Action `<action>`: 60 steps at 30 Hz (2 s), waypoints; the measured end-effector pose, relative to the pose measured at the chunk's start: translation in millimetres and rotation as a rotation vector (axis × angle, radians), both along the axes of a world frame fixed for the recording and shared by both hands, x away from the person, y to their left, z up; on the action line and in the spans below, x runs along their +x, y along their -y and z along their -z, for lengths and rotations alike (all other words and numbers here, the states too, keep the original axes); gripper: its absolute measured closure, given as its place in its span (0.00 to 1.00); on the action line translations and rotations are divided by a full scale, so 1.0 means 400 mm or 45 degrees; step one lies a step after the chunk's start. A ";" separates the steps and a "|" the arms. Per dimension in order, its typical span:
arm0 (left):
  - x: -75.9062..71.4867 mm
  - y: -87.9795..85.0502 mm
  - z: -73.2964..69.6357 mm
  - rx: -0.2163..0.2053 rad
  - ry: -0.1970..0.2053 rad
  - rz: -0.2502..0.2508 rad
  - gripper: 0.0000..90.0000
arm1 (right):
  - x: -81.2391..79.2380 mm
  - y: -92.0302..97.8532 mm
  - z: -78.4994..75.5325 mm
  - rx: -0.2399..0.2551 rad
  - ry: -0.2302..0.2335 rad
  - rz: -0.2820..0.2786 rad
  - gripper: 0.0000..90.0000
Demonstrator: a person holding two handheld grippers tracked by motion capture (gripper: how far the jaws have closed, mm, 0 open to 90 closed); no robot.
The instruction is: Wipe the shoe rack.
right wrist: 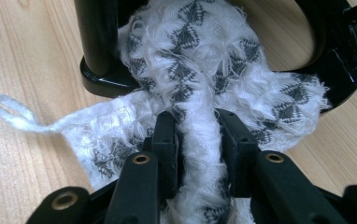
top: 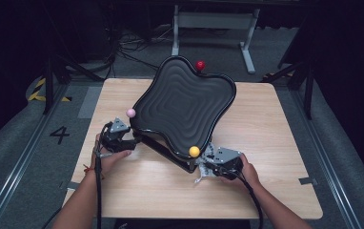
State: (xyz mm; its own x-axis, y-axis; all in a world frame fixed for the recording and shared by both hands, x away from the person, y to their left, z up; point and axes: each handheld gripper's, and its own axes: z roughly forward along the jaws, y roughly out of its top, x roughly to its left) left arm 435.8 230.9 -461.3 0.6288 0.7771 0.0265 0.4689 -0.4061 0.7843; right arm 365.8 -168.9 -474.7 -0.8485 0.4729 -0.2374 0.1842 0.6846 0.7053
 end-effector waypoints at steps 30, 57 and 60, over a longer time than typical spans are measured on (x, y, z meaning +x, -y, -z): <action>-0.028 0.036 -0.015 0.013 0.019 0.193 0.59 | -0.018 0.050 -0.012 -0.008 -0.048 0.054 0.78; -0.018 0.057 -0.010 -0.022 0.018 0.197 0.51 | -0.141 0.137 -0.164 0.317 0.281 0.165 0.89; -0.016 0.053 -0.008 -0.024 0.008 0.185 0.50 | -0.153 0.146 -0.170 0.321 0.297 0.178 0.90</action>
State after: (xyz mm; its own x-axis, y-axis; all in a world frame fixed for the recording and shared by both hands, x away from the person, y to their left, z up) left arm 429.2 209.7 -458.1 0.7347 0.6782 0.0173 0.4010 -0.4547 0.7953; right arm 304.7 -227.4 -406.6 -0.7081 0.6490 -0.2781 0.0779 0.4632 0.8828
